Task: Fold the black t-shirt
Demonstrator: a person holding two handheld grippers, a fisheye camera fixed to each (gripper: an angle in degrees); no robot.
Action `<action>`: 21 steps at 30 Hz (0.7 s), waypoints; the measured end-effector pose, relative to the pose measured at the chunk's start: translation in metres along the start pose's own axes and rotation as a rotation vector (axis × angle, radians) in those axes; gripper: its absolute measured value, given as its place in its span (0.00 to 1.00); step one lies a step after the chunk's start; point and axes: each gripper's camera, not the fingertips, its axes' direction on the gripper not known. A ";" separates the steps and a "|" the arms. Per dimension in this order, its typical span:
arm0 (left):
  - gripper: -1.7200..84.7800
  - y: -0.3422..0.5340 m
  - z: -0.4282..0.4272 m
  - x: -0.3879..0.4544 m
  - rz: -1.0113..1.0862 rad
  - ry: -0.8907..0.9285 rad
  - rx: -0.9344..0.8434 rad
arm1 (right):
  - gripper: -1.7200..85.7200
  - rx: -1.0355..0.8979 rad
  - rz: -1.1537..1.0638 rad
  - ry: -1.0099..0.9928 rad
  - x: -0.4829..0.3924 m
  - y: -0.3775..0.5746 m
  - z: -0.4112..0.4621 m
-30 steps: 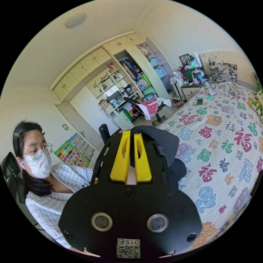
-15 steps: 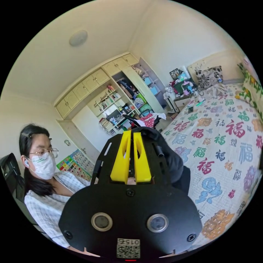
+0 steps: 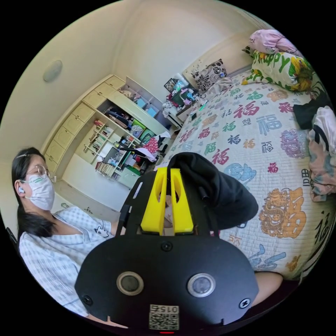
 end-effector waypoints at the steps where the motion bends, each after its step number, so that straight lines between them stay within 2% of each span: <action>1: 0.04 -0.011 -0.009 0.010 0.052 0.006 0.030 | 0.02 -0.005 -0.004 0.025 0.001 0.000 -0.008; 4: 0.03 -0.069 -0.076 0.060 0.256 0.012 0.222 | 0.02 0.019 -0.002 0.026 0.005 0.000 -0.031; 6: 0.02 -0.107 -0.136 0.092 0.367 -0.057 0.334 | 0.02 0.045 0.006 -0.007 0.008 0.000 -0.042; 10: 0.03 -0.132 -0.212 0.111 0.426 -0.162 0.524 | 0.02 0.042 0.020 -0.011 0.012 0.002 -0.050; 11: 0.03 -0.137 -0.227 0.111 0.425 -0.238 0.555 | 0.02 0.024 0.022 0.004 0.013 0.002 -0.049; 16: 0.08 -0.161 -0.227 0.055 0.209 -0.542 0.408 | 0.02 -0.017 0.046 -0.021 0.020 0.002 -0.041; 18: 0.11 -0.141 -0.219 0.024 0.110 -0.470 0.369 | 0.02 -0.029 0.056 -0.038 0.022 0.001 -0.040; 21: 0.13 -0.083 -0.196 0.025 0.184 -0.375 0.371 | 0.02 -0.070 0.067 -0.040 0.024 0.002 -0.039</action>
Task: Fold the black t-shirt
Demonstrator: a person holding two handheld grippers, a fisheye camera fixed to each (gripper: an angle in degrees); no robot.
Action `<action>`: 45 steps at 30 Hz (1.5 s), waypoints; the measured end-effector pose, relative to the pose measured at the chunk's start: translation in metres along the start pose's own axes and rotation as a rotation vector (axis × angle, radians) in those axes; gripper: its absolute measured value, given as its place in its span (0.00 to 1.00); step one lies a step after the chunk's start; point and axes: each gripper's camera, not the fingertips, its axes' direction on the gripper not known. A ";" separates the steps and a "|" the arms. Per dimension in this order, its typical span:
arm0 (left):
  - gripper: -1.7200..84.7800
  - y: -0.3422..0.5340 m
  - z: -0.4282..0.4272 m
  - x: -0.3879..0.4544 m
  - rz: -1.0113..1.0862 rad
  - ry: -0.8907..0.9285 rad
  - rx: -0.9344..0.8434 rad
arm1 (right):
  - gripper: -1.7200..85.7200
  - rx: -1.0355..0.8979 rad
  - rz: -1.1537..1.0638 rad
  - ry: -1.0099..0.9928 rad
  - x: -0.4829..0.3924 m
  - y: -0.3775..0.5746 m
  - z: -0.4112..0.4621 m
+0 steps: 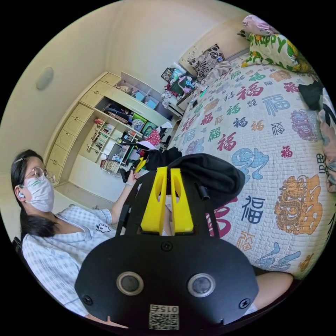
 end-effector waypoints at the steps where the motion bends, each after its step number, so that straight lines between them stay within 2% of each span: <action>1: 0.14 0.014 0.002 0.008 0.023 0.014 -0.020 | 0.02 -0.015 0.002 0.003 0.000 0.001 0.000; 8: 0.22 0.207 0.087 0.170 0.513 0.322 -0.428 | 0.02 -0.036 0.024 -0.125 -0.004 0.011 -0.011; 11: 0.20 0.270 0.127 0.228 0.694 0.352 -0.486 | 0.02 -0.025 0.018 -0.210 -0.013 0.017 -0.021; 12: 0.15 0.283 0.137 0.243 0.735 0.371 -0.479 | 0.02 -0.023 0.012 -0.225 -0.015 0.018 -0.024; 15: 0.05 0.287 0.150 0.262 0.726 0.428 -0.543 | 0.02 -0.016 -0.018 -0.206 -0.028 0.023 -0.043; 18: 0.03 0.278 0.132 0.275 0.755 0.429 -0.509 | 0.02 0.025 -0.054 -0.147 -0.032 0.029 -0.076; 23: 0.02 0.277 0.137 0.288 0.722 0.393 -0.591 | 0.02 -0.051 -0.012 -0.011 -0.005 0.052 -0.084; 26: 0.02 0.278 0.141 0.298 0.743 0.343 -0.621 | 0.01 0.040 0.094 -0.164 0.014 0.071 -0.084; 28: 0.02 0.267 0.137 0.311 0.762 0.358 -0.602 | 0.01 0.109 0.086 -0.218 0.009 0.071 -0.093; 34: 0.08 0.219 0.102 0.381 0.884 0.399 -0.412 | 0.01 0.195 -0.257 -0.273 -0.086 0.012 -0.133; 38: 0.14 0.240 0.088 0.400 0.919 0.309 -0.325 | 0.01 0.183 -0.492 -0.288 -0.165 -0.009 -0.149; 43: 0.14 0.299 0.114 0.403 0.870 0.375 -0.394 | 0.01 0.167 -0.555 -0.247 -0.203 -0.011 -0.153; 45: 0.13 0.330 0.132 0.401 0.871 0.285 -0.415 | 0.01 0.182 -0.556 -0.245 -0.209 -0.007 -0.160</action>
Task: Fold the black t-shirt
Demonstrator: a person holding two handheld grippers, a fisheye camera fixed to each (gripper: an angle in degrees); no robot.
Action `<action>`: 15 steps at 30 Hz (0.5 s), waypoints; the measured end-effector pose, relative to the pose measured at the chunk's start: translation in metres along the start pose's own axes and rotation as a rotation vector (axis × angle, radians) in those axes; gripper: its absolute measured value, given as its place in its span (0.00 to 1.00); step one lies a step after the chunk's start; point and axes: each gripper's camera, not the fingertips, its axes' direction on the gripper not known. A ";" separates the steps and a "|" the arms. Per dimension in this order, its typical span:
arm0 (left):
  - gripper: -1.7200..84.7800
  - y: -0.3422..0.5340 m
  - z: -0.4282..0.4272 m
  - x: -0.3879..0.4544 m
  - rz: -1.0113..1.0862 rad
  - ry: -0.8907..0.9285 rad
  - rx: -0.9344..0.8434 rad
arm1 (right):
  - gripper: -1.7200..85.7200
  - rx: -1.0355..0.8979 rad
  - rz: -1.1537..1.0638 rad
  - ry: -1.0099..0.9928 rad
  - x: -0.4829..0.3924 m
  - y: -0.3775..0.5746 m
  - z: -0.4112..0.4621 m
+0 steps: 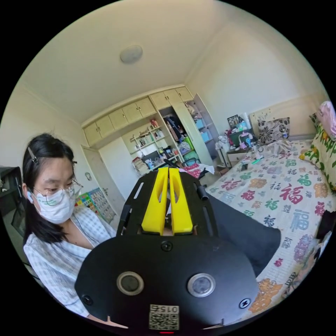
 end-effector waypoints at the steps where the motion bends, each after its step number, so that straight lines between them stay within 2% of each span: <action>1: 0.12 0.004 0.010 0.003 -0.003 -0.006 -0.026 | 0.01 -0.031 -0.013 0.044 -0.006 0.000 -0.001; 2: 0.09 0.013 0.029 0.008 -0.002 -0.039 -0.099 | 0.01 -0.021 -0.020 0.083 -0.013 0.002 -0.005; 3: 0.07 0.023 0.040 0.014 -0.011 -0.081 -0.095 | 0.01 -0.016 -0.018 0.088 -0.015 0.004 -0.007; 5: 0.04 0.037 0.044 0.021 -0.015 -0.041 -0.032 | 0.01 -0.029 -0.007 0.111 -0.021 0.008 -0.016; 8: 0.02 0.046 0.044 0.030 -0.002 -0.052 -0.060 | 0.01 -0.033 0.017 0.126 -0.028 0.015 -0.030; 10: 0.02 0.048 0.023 0.039 0.022 -0.108 -0.043 | 0.01 -0.013 0.024 0.139 -0.035 0.022 -0.044; 15: 0.02 0.024 -0.093 0.077 0.193 -0.188 0.100 | 0.01 0.137 0.049 0.136 -0.063 0.048 -0.103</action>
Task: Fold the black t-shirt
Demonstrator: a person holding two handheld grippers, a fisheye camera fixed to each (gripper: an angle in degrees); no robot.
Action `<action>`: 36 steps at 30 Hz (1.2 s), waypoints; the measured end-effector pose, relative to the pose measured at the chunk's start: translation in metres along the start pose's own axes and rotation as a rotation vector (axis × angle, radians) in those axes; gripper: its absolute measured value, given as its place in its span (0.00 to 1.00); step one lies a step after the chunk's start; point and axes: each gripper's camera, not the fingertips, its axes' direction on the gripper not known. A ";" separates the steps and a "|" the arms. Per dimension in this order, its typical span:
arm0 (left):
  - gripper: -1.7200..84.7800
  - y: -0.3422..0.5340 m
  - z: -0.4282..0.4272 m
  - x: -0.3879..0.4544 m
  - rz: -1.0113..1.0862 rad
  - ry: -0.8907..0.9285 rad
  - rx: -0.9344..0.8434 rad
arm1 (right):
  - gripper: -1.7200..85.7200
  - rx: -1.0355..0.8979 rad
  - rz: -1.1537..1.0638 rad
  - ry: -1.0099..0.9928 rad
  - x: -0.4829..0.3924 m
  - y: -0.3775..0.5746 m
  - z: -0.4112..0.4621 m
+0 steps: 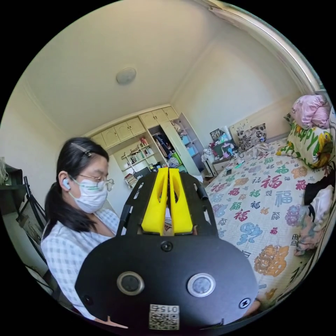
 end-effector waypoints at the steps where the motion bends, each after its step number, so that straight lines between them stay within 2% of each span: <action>1: 0.02 -0.006 -0.011 0.003 0.035 -0.013 0.006 | 0.01 0.008 0.001 0.019 -0.005 0.005 -0.010; 3: 0.02 -0.029 -0.040 0.014 0.161 -0.085 0.022 | 0.01 0.007 0.001 0.051 -0.011 0.010 -0.017; 7: 0.02 -0.052 -0.034 0.014 0.264 -0.161 -0.033 | 0.01 -0.002 0.003 0.099 0.000 0.011 -0.008; 11: 0.02 -0.041 0.057 -0.018 0.287 -0.165 -0.206 | 0.02 -0.034 0.152 0.188 0.081 0.011 0.025; 13: 0.02 -0.013 0.121 -0.042 0.226 -0.205 -0.276 | 0.02 -0.105 0.243 0.265 0.136 0.019 0.049; 15: 0.02 0.040 0.204 -0.076 0.076 -0.251 -0.395 | 0.02 -0.231 0.325 0.357 0.195 0.033 0.077; 17: 0.02 0.080 0.240 -0.092 -0.021 -0.258 -0.542 | 0.03 -0.352 0.486 0.546 0.253 0.061 0.102; 18: 0.02 0.101 0.242 -0.096 -0.075 -0.213 -0.557 | 0.03 -0.361 0.494 0.520 0.259 0.068 0.106; 20: 0.02 0.128 0.222 -0.095 -0.102 -0.182 -0.507 | 0.04 -0.444 0.416 0.354 0.258 0.094 0.132; 21: 0.02 0.146 0.205 -0.094 -0.119 -0.166 -0.499 | 0.04 -0.499 0.391 0.334 0.255 0.101 0.141; 23: 0.03 0.173 0.179 -0.095 -0.137 -0.119 -0.491 | 0.07 -0.717 0.284 0.283 0.238 0.134 0.182; 28: 0.08 0.237 0.149 -0.116 -0.222 -0.091 -0.613 | 0.12 -1.046 0.099 0.158 0.216 0.195 0.280; 32: 0.12 0.273 0.162 -0.139 -0.284 -0.039 -0.752 | 0.10 -1.330 -0.085 0.194 0.213 0.240 0.349; 34: 0.11 0.282 0.167 -0.149 -0.293 -0.041 -0.773 | 0.06 -1.415 -0.144 0.263 0.216 0.252 0.362; 36: 0.08 0.292 0.175 -0.167 -0.317 -0.017 -0.808 | 0.03 -1.418 -0.145 0.300 0.220 0.249 0.363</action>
